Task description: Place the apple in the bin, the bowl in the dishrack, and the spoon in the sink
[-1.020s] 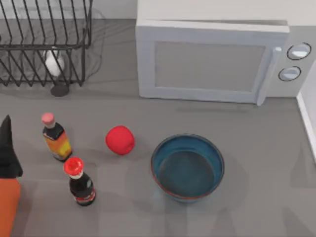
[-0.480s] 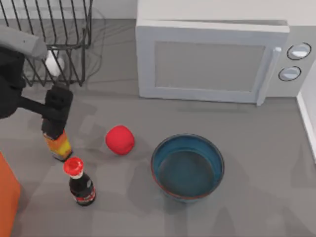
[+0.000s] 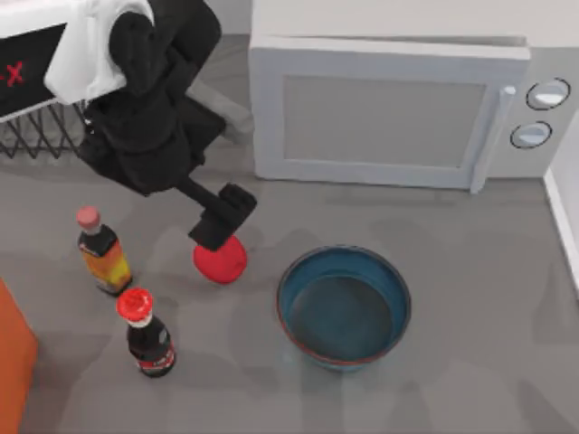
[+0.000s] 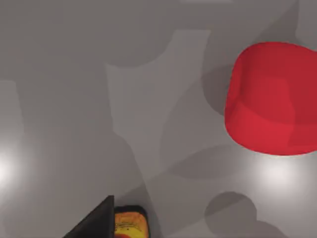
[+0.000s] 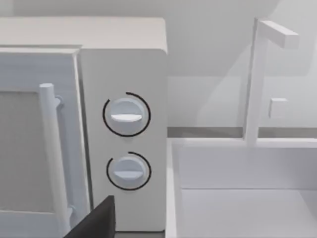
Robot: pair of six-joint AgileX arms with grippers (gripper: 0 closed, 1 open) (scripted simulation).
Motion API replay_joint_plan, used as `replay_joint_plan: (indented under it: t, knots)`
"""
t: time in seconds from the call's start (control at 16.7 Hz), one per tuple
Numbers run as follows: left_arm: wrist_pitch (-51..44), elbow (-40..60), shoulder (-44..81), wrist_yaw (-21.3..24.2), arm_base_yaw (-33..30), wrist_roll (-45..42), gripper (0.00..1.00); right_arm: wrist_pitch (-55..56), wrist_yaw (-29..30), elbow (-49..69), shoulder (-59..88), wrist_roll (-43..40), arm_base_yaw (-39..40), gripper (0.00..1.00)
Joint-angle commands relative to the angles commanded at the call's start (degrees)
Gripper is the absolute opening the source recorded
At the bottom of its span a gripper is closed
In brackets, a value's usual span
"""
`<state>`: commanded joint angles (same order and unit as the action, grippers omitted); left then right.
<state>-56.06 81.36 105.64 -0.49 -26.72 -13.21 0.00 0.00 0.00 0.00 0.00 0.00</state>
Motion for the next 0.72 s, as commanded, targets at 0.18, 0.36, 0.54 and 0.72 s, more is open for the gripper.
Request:
replay_joint_plan:
  t: [0.18,0.36,0.54,0.72]
  knots:
    - [-4.7,7.5,9.2,0.4,-2.4,-1.0,1.00,0.0,0.0,0.0,0.0,0.0,0.0,1.00]
    - [-6.9,11.3,13.4,0.8,-3.5,-1.4,1.00,0.0,0.0,0.0,0.0,0.0,0.0,1.00]
    - [-7.1,11.6,13.7,0.9,-3.6,-1.4,1.00,0.0,0.0,0.0,0.0,0.0,0.0,1.00]
    - [-6.8,11.2,13.6,0.8,-3.4,-1.4,1.00,0.0,0.0,0.0,0.0,0.0,0.0,1.00]
